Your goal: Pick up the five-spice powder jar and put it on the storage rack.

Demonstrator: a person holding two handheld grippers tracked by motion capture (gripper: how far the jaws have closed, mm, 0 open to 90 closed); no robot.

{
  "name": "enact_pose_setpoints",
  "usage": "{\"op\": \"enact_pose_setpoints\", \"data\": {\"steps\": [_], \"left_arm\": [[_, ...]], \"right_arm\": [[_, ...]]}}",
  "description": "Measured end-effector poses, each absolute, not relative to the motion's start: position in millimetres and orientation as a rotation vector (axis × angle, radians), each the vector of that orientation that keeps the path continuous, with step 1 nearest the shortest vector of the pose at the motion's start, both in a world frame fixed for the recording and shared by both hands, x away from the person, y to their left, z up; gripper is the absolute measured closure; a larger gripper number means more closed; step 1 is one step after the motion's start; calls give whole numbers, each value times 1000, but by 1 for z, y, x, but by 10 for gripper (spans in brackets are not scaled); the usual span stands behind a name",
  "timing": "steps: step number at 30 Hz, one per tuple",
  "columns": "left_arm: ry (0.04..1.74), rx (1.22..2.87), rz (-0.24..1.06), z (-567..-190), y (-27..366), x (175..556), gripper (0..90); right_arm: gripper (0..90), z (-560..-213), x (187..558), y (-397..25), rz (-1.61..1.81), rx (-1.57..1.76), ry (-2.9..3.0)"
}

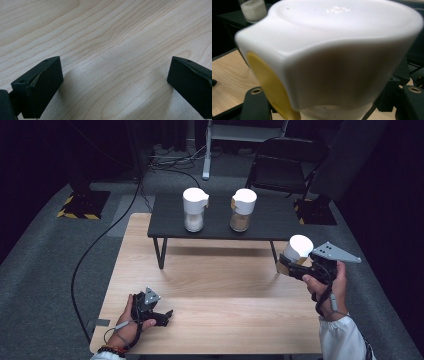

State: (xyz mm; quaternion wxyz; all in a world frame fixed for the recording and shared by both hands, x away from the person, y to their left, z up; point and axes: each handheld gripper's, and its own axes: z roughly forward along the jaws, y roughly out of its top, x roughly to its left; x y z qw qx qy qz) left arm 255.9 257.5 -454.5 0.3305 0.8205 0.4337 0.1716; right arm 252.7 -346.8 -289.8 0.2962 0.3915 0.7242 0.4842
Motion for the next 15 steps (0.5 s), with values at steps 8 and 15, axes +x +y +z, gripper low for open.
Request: {"op": "enact_pose_setpoints", "data": {"steps": [8,15], "left_arm": [[1134,2146,449,-454,258,256,1],[1134,2145,448,-454,257,256,1]], "right_arm": [[297,-273,262,-343,1293,1034,1907],[297,-261,272,-341,1295,1031,1891]]}}
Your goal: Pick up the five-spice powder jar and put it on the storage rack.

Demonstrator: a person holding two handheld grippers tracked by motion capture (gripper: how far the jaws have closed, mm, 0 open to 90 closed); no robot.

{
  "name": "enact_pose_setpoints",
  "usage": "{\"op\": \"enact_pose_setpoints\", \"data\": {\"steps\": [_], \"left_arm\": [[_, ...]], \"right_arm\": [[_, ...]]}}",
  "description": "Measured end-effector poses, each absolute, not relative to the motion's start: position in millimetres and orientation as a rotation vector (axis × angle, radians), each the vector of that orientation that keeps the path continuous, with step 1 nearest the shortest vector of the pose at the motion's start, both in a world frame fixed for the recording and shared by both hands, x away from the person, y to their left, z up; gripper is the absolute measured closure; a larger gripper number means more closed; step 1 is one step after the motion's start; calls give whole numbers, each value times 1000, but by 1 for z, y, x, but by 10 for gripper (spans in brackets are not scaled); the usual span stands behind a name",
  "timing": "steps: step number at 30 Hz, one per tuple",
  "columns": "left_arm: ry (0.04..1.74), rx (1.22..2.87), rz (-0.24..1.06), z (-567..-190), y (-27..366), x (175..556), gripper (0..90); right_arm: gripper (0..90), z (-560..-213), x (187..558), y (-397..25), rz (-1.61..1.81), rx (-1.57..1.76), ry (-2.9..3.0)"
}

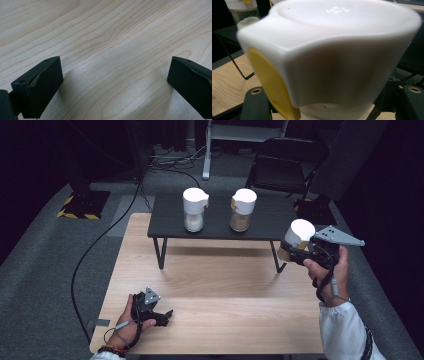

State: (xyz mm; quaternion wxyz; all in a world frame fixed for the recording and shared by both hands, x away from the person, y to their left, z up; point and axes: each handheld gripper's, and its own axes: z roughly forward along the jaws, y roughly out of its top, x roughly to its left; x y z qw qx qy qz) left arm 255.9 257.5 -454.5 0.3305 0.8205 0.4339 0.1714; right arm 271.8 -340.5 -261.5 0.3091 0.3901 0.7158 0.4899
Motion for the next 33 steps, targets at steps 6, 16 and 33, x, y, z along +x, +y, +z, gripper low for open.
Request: {"op": "enact_pose_setpoints", "data": {"steps": [6,16,33], "left_arm": [[1134,2146,448,-454,258,256,1],[1134,2145,448,-454,257,256,1],[1134,2146,448,-454,257,256,1]], "right_arm": [[297,-255,278,-337,1286,1028,1884],[297,-245,293,-332,1281,1018,1862],[296,-242,325,-323,1300,1012,1823]]}}
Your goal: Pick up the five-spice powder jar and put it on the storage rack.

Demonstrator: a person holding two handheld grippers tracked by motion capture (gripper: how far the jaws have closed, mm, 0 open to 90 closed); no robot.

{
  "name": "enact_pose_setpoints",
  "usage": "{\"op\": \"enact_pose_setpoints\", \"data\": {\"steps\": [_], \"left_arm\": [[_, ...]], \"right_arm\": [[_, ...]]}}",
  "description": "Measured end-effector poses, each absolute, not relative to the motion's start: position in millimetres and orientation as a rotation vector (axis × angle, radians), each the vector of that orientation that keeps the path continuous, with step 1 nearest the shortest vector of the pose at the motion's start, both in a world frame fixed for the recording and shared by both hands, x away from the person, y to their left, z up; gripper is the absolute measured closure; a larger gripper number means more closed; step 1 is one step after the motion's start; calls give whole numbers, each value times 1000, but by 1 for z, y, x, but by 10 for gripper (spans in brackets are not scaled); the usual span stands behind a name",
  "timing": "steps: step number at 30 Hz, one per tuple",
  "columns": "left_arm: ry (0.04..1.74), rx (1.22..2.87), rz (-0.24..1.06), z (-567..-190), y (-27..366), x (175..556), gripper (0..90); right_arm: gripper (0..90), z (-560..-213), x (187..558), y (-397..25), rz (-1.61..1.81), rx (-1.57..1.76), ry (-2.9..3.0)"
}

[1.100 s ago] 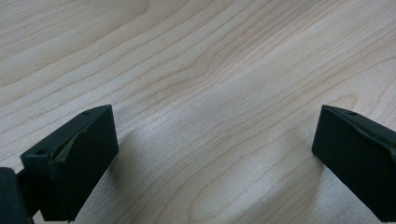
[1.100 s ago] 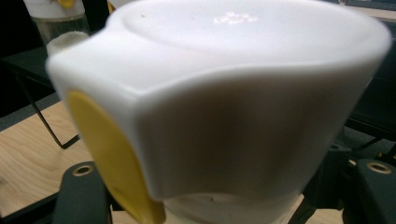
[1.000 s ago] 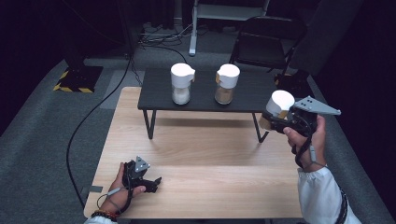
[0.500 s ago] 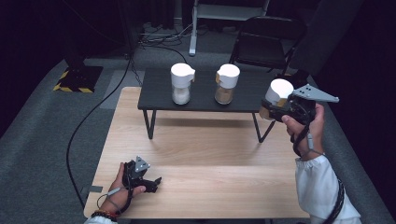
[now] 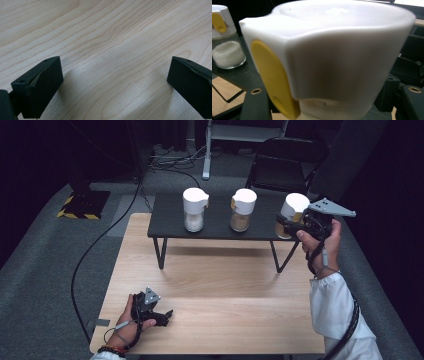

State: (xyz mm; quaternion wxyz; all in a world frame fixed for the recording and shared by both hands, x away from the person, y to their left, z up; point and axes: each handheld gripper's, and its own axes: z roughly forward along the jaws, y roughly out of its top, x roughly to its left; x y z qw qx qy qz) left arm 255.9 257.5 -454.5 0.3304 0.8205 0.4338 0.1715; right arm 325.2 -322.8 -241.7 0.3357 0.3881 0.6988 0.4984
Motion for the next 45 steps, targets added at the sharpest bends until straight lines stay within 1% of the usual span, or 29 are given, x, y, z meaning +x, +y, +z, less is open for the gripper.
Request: {"op": "enact_pose_setpoints", "data": {"steps": [19,45], "left_arm": [[1134,2146,448,-454,258,256,1],[1132,2148,447,-454,257,256,1]], "right_arm": [[296,-256,366,-318,1301,1078,1800],[296,-269,382,-307,1260,1113,1797]]}}
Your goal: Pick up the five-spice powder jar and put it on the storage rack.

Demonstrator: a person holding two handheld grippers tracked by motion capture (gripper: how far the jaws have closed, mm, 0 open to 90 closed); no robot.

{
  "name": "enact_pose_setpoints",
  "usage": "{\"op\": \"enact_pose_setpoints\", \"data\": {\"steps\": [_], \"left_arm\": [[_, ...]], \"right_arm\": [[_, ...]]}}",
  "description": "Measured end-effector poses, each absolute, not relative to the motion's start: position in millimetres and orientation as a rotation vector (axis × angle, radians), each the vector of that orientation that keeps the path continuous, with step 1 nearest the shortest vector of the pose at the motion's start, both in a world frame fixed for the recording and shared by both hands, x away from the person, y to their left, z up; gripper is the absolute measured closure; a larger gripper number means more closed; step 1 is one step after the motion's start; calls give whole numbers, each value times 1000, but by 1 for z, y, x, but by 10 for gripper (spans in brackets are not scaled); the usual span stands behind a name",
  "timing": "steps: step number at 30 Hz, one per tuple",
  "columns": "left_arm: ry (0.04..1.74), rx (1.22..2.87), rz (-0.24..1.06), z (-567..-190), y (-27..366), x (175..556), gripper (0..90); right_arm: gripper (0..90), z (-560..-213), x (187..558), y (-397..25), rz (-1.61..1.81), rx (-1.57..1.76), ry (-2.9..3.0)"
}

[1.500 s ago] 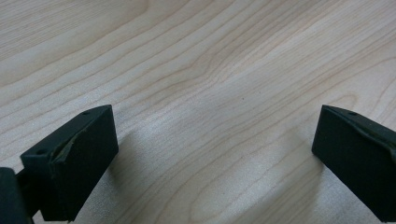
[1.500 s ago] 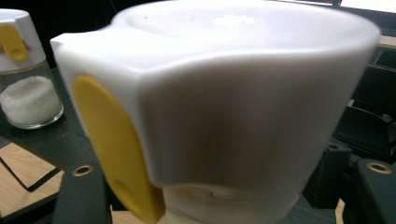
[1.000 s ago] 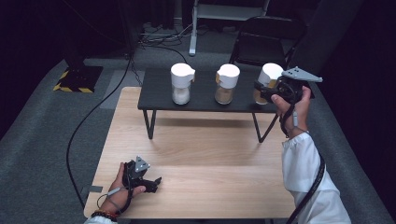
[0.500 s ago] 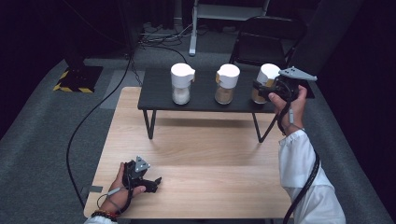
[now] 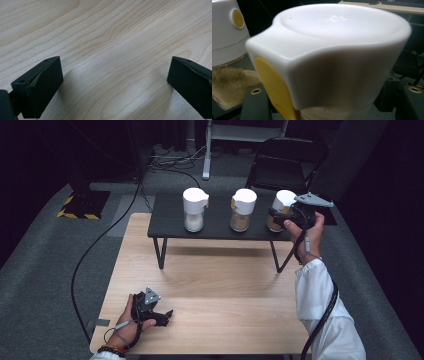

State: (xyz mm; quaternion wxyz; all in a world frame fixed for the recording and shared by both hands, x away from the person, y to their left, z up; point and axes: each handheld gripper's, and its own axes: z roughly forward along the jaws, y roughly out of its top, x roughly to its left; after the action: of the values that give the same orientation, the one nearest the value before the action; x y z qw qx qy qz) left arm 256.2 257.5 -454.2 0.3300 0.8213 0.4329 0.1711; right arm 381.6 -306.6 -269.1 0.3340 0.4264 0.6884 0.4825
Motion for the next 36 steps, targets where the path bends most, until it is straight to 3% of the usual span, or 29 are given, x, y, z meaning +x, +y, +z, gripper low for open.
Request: {"op": "enact_pose_setpoints", "data": {"steps": [28,36], "left_arm": [[1128,2149,447,-454,258,256,1],[1127,2149,446,-454,258,256,1]], "right_arm": [[289,-276,382,-310,1292,1116,1768],[245,-280,383,-313,1312,1122,1762]]}}
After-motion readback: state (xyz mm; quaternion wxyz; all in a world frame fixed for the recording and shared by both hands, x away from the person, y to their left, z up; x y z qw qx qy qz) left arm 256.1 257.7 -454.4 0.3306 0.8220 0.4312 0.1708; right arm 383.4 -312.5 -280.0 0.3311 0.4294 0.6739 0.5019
